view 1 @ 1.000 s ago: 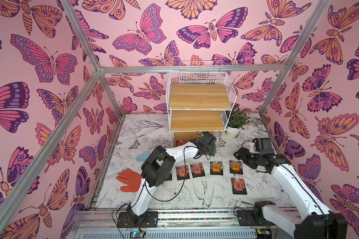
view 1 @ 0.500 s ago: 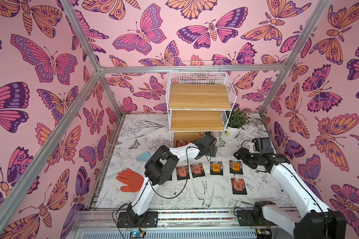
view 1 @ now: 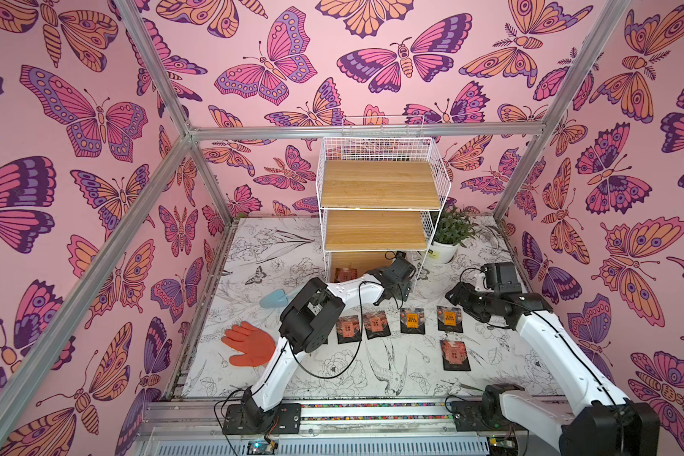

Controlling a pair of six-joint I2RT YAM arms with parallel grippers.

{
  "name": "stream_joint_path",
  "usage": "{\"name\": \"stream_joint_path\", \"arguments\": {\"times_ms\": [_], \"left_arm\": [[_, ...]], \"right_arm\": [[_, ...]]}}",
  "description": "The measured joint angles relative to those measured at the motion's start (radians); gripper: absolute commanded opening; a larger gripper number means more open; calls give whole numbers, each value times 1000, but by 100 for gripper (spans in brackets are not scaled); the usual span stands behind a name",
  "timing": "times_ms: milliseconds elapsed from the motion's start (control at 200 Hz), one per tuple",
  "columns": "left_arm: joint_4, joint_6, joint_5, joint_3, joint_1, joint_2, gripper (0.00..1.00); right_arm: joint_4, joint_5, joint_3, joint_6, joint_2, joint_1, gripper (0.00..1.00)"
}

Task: Remove the tea bags from the shelf
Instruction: Pick up the tea bag from the shelf.

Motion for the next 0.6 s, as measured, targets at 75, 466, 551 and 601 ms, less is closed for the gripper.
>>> {"name": "stream_joint_path", "arguments": {"times_ms": [75, 466, 551, 601], "left_arm": [[-6, 0, -3, 8, 0, 4, 69], [-26, -14, -30, 22, -2, 9, 17], [-44, -17, -35, 18, -2, 1, 11], [-55, -26, -36, 11, -2, -9, 7]], "right_arm": [[0, 0, 0, 0, -1, 0, 72], [-11, 2, 1, 0, -14, 0, 72], [-12, 3, 1, 0, -14, -1, 72], [-12, 4, 1, 0, -14, -1, 72]]}}
